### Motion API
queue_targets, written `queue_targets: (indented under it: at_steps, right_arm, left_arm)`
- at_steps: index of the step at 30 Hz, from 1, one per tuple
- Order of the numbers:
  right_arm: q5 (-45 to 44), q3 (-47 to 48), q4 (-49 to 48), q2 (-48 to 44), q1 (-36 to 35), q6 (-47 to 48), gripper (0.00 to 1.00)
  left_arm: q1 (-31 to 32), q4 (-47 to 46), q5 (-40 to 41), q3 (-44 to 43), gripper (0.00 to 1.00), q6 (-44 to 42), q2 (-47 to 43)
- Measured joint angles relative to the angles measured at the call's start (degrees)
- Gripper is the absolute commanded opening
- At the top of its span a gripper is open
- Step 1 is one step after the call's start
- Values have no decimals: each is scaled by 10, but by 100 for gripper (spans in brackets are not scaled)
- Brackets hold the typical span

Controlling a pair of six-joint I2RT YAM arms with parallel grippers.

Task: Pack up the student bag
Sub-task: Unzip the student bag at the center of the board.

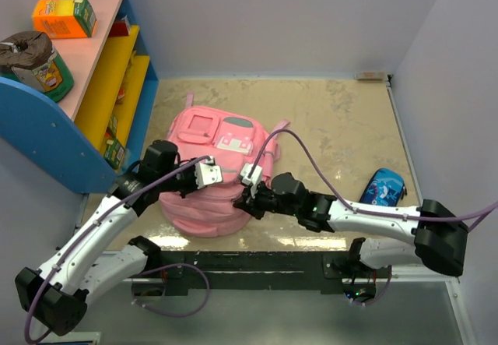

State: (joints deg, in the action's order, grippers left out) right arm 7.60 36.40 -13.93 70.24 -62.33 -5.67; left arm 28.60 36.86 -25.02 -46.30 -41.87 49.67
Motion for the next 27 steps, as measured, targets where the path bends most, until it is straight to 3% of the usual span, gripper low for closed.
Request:
queue_targets:
  at_steps: [7,12,18,23,26,27]
  right_arm:
    - [-108,22,-24,38,-81,-38,0]
    - [-232,57,-40,94,-131,-71,0]
    - [-343,147,-57,193,-178,-54,0]
    - [-384,195,-91,263,-198,-30,0]
    - [-401,205,-110,280,-202,-27,11]
    - [-405,205,-110,279,-202,-27,21]
  left_arm:
    - [20,-19,4,-2,0,80,36]
    - [39,-33,19,-30,0,141,78]
    - [53,-59,25,-61,0,195,123]
    - [56,-90,23,-70,0,229,127]
    - [56,-100,23,-70,0,242,127]
    - [56,-102,23,-70,0,244,127]
